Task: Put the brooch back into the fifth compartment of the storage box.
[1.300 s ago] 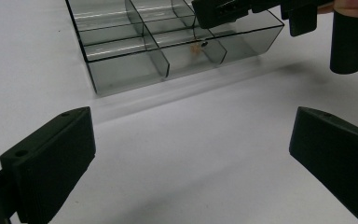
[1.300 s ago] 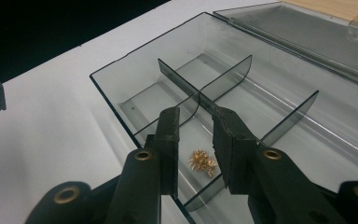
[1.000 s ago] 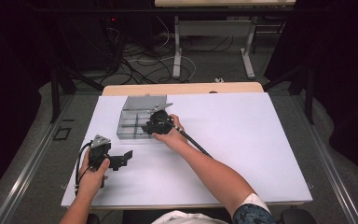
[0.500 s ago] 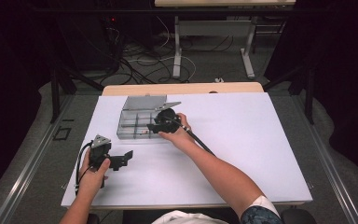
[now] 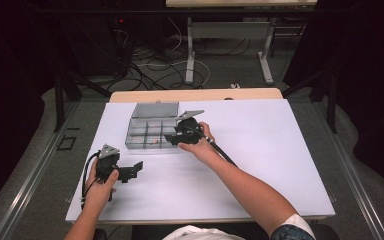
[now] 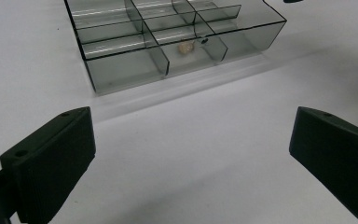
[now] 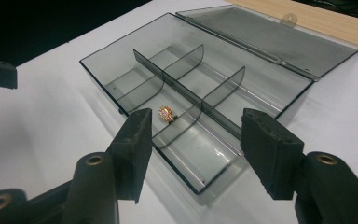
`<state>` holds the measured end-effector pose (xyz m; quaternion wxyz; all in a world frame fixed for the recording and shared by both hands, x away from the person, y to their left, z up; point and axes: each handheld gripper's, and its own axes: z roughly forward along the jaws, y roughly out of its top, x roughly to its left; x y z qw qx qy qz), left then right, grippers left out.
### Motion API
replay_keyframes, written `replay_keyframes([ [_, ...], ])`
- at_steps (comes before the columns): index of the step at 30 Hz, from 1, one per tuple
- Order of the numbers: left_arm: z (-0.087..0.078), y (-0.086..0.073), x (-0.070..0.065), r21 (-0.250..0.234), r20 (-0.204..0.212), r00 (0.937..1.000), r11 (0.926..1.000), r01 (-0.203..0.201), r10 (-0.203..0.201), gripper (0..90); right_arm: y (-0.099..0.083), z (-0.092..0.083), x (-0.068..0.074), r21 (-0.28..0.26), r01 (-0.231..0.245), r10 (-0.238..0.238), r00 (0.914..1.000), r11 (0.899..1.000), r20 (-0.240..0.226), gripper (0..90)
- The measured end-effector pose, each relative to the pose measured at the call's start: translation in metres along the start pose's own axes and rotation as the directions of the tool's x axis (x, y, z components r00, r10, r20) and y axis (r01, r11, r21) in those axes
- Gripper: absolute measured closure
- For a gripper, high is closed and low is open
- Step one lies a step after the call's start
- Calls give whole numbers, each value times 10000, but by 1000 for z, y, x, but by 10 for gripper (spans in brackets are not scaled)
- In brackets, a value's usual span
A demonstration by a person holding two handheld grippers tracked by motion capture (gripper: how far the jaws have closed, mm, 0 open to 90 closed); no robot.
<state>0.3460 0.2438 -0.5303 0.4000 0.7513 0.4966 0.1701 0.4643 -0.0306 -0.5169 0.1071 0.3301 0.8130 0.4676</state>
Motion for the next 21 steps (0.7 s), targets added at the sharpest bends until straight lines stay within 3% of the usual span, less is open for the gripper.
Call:
replay_keyframes([
  [1,1,-1,-1,-156,-112,9999,9999,29,-31,5,0,-2,-1,-58,56,-56,10000,10000,-4,428],
  [11,0,0,0,1,-28,10000,10000,8,-8,5,-7,-24,-5,133,158,-160,9998,9998,112,414],
  [16,0,0,0,1,-27,10000,10000,14,-14,4,-12,-36,-7,35,155,-154,9998,9999,-99,412],
  [21,0,0,-1,9,-43,10000,10000,10,-10,4,-16,-49,-12,81,125,-126,9998,9999,131,401],
])
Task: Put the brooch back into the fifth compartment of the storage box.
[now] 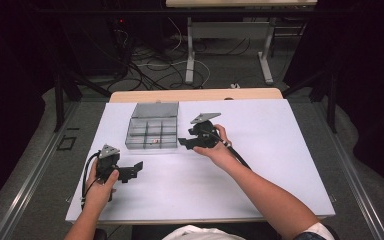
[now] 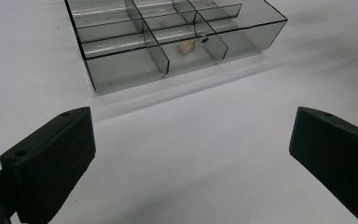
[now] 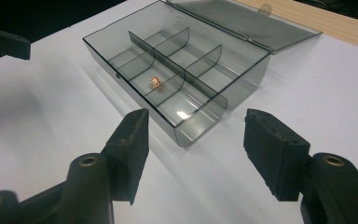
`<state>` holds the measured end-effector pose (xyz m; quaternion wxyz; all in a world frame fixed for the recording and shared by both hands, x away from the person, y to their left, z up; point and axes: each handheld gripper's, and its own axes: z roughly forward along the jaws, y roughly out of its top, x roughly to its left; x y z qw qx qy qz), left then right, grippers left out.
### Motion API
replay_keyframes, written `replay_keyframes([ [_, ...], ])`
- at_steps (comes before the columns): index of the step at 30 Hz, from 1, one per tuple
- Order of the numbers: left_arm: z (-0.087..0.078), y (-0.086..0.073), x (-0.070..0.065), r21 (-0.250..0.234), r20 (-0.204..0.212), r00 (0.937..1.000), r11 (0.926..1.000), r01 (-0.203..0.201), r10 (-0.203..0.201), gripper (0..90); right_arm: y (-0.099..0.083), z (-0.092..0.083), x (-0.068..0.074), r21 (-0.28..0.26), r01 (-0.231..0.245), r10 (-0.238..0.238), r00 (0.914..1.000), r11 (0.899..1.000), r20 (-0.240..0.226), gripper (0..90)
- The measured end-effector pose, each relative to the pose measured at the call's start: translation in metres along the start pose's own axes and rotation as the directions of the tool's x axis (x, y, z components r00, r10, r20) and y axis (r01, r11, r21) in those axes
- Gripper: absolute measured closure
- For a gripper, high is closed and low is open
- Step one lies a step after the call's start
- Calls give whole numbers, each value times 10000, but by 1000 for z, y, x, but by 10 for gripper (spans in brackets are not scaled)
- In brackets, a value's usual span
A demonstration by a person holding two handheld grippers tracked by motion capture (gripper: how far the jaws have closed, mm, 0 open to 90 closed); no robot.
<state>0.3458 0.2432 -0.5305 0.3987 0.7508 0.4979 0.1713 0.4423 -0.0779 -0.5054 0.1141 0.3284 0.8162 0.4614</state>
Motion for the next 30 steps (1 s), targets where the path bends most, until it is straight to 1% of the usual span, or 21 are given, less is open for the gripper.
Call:
replay_keyframes([
  [2,0,0,0,0,-7,10000,10000,-1,1,5,-2,-5,-2,-52,-202,202,9998,9998,63,381],
  [4,0,0,0,-6,-4,10000,10000,11,-11,5,-5,-11,-4,-118,-241,242,9997,9996,97,376],
  [5,0,0,0,3,-8,10000,10000,7,-7,5,-6,-14,-5,-159,-228,231,9996,9996,177,361],
  [6,0,0,0,5,-12,10000,10000,4,-4,5,-7,-18,-6,-83,-301,303,9992,9995,248,341],
  [9,0,0,0,10,-50,10000,10000,1,-1,5,-11,-24,-8,-247,-284,292,9990,9993,333,325],
  [10,0,0,0,9,-50,10000,10000,7,-7,5,-12,-28,-8,-159,-400,405,9987,9991,320,311],
  [11,0,0,0,-1,-54,10000,10000,19,-19,5,-13,-30,-9,-285,-356,367,9985,9990,397,291],
  [13,0,0,0,-19,-58,10000,10000,10,-10,5,-15,-35,-10,-300,-426,440,9980,9986,457,270],
  [14,0,0,0,-20,-58,10000,10000,10,-11,5,-16,-38,-11,-346,-347,363,9981,9988,491,267],
  [16,0,0,0,2,-64,10000,10000,15,-15,5,-18,-41,-12,-402,-332,351,9983,9986,473,243],
  [17,0,0,0,5,-68,10000,10000,17,-17,5,-19,-44,-12,-334,-326,345,9977,9989,579,230],
  [22,0,0,0,-16,-70,10000,10000,13,-13,5,-25,-53,-17,-418,-377,407,9965,9984,731,191],
  [25,0,0,0,-19,-71,10000,10000,55,-55,5,-30,-60,-20,-433,-349,388,9951,9985,914,166],
  [27,0,0,0,-15,-81,10000,10000,56,-56,5,-33,-65,-24,-394,-398,438,9935,9984,1046,154],
  [30,0,0,0,-11,-90,9999,10000,45,-45,5,-37,-74,-29,-579,-568,635,9906,9967,1212,154],
])
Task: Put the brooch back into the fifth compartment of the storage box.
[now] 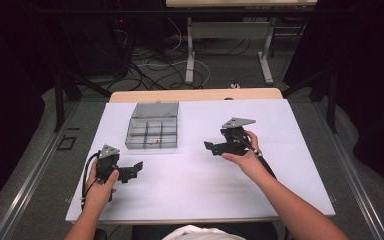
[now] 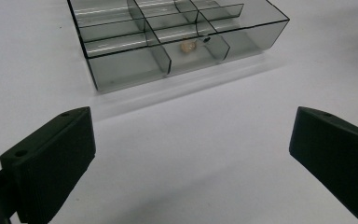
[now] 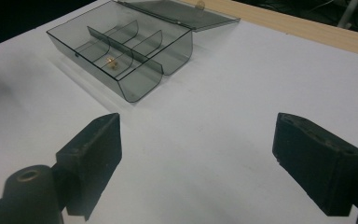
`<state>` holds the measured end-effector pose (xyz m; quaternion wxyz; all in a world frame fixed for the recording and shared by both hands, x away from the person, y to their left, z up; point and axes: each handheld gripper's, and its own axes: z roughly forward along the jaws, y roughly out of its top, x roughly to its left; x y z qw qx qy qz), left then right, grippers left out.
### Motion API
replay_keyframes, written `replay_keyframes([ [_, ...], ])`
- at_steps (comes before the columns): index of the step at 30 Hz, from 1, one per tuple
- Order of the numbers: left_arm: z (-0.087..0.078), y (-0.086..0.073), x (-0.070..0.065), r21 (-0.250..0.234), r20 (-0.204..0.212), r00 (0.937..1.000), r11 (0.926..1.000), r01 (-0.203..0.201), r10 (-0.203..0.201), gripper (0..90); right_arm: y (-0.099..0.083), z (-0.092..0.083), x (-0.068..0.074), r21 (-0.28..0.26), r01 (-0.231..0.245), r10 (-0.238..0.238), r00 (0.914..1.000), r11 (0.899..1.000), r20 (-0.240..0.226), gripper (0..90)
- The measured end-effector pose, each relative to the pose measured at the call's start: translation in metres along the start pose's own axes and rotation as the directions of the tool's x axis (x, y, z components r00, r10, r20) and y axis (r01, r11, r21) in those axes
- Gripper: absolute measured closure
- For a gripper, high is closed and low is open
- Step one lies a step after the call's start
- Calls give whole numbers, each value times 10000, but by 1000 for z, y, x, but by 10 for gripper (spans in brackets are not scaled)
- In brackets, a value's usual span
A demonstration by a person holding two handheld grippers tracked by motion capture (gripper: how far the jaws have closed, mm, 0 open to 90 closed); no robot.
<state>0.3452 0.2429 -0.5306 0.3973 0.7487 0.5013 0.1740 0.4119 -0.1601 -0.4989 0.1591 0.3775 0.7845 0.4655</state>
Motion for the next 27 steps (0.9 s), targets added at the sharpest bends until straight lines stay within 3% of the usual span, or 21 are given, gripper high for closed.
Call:
replay_keyframes([
  [15,0,0,0,28,-10,10000,10000,62,-62,5,-23,-35,-30,-288,-595,618,9946,9978,838,115],
  [27,0,0,0,29,-29,10000,10000,76,-76,5,-45,-59,-56,-430,-1115,1168,9813,9928,1529,13],
])
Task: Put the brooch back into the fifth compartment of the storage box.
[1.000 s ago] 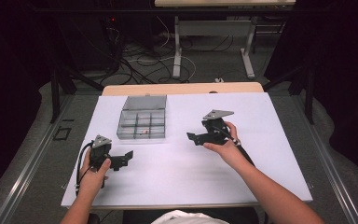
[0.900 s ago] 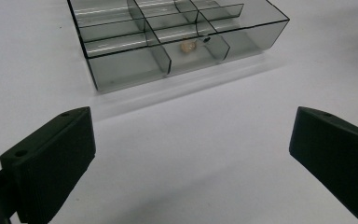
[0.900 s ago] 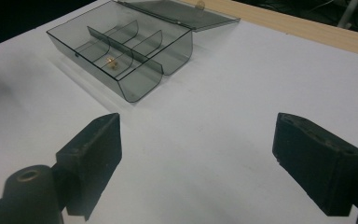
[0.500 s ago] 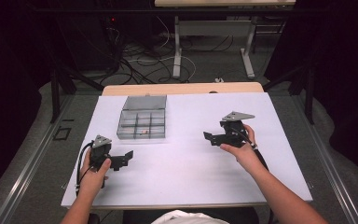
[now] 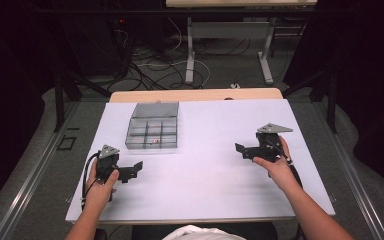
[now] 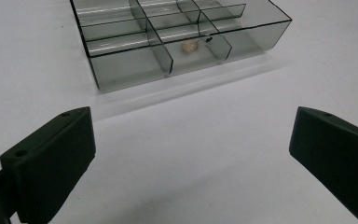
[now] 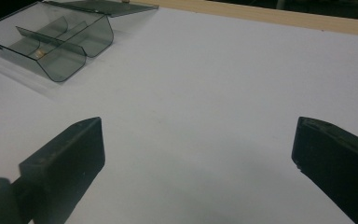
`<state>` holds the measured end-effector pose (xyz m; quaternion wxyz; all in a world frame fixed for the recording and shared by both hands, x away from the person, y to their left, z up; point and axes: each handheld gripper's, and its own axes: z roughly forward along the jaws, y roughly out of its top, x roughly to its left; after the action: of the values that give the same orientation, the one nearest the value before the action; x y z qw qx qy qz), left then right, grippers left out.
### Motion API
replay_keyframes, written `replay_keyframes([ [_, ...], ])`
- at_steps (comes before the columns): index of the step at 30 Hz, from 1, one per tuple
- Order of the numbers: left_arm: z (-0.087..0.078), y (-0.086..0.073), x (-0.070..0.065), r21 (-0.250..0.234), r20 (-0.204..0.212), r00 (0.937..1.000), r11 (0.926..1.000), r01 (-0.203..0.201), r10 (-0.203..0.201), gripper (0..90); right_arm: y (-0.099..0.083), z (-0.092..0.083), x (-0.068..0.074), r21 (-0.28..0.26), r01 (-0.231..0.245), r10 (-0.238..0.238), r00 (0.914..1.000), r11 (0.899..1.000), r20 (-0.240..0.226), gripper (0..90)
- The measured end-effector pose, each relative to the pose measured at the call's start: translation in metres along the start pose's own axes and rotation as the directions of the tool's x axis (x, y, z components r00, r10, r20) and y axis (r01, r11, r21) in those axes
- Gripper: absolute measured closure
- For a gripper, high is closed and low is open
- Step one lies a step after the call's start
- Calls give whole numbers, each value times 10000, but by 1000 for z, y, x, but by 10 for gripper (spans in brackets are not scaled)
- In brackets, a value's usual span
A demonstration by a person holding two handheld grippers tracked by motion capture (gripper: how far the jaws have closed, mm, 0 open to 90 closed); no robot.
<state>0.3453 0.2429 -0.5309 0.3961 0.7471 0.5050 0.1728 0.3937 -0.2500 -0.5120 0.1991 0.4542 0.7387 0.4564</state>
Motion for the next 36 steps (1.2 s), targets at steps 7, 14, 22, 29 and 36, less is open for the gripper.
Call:
replay_keyframes([
  [7,1,0,0,-65,-54,10000,10000,-17,17,5,-12,-10,-15,36,-134,132,9983,9999,569,0],
  [14,1,0,-1,-69,-72,10000,10000,-10,9,5,-24,-16,-25,128,-266,251,9945,9996,1020,0],
  [22,1,0,0,-72,-33,10000,10000,-4,4,5,-31,-16,-37,187,-553,526,9912,9983,1213,0],
  [29,0,0,1,5,-92,10000,10000,-12,12,5,-40,-15,-43,282,-623,575,9875,9977,1465,0],
  [36,0,-1,1,-3,-119,9999,10000,31,-31,5,-45,-15,-47,436,-789,719,9871,9959,1431,0],
])
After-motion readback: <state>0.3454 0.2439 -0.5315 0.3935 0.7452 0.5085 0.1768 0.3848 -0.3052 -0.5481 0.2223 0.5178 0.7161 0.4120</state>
